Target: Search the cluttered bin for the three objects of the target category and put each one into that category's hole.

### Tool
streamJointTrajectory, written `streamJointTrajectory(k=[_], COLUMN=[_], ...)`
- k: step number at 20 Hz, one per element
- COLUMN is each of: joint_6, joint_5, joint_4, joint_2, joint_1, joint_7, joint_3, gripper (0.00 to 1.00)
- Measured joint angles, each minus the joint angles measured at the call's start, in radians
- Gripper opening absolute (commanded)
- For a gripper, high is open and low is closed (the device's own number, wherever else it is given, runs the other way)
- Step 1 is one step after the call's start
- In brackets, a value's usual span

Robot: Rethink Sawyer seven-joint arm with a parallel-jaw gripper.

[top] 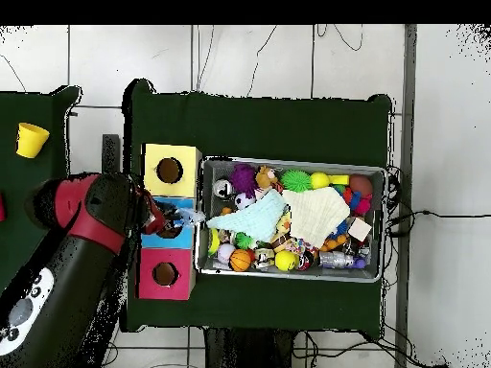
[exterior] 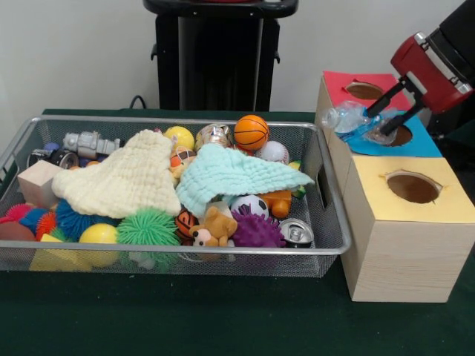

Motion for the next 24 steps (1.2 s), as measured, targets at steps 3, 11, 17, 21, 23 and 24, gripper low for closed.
streamJointTrajectory(k=[3, 11, 17, 21, 23, 24], joint_6=[0.000, 0.015, 0.051, 0.079, 0.105, 0.119], joint_5=[0.013, 0.029, 0.055, 0.071, 0.080, 0.083], joint_4=[-0.011, -0.018, -0.018, -0.018, -0.020, -0.021], joint_2=[0.014, 0.022, 0.023, 0.024, 0.024, 0.024], joint_1=[0.000, 0.000, 0.000, 0.000, 0.000, 0.000], joint_7=[0.000, 0.004, 0.013, 0.028, 0.041, 0.047], joint_3=[0.000, 0.000, 0.000, 0.000, 0.000, 0.000], gripper=[1.00, 1.00, 1.00, 1.00, 1.00, 1.00])
